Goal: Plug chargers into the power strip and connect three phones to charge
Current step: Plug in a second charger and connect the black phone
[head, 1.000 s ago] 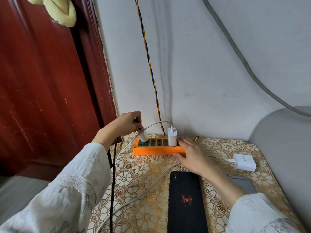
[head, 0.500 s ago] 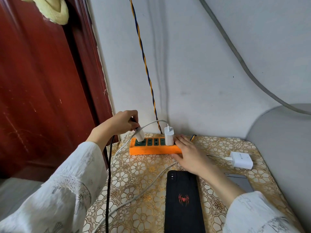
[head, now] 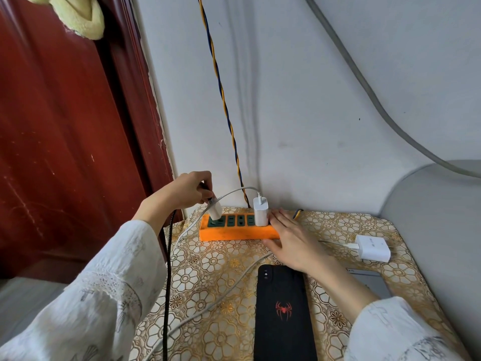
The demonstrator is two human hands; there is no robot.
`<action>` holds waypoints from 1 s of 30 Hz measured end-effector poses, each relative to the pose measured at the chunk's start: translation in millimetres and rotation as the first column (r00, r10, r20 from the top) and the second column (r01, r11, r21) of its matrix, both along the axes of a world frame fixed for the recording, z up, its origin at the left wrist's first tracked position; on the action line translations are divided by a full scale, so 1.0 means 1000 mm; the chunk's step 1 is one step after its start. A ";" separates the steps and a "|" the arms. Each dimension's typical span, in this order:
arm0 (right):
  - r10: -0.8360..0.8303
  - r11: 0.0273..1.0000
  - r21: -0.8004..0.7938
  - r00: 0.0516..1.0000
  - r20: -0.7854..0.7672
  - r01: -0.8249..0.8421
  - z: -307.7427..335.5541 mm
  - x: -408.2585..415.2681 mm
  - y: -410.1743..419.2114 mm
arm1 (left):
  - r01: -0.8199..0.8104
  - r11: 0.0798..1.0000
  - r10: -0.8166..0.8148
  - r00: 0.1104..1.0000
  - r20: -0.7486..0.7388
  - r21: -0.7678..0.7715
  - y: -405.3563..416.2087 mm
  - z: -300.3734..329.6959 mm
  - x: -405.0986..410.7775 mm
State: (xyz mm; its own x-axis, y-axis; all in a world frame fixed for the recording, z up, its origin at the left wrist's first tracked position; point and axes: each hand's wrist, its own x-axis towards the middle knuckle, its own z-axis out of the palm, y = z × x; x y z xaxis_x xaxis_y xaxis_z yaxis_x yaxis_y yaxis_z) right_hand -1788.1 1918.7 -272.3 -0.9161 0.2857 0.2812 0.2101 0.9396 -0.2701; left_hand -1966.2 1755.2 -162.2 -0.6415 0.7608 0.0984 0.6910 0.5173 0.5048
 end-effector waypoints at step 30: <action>-0.011 1.000 -0.006 0.999 -0.050 0.010 -0.004 -0.001 -0.001 | -0.015 1.000 0.015 1.000 -0.003 -0.004 0.004 -0.013 0.014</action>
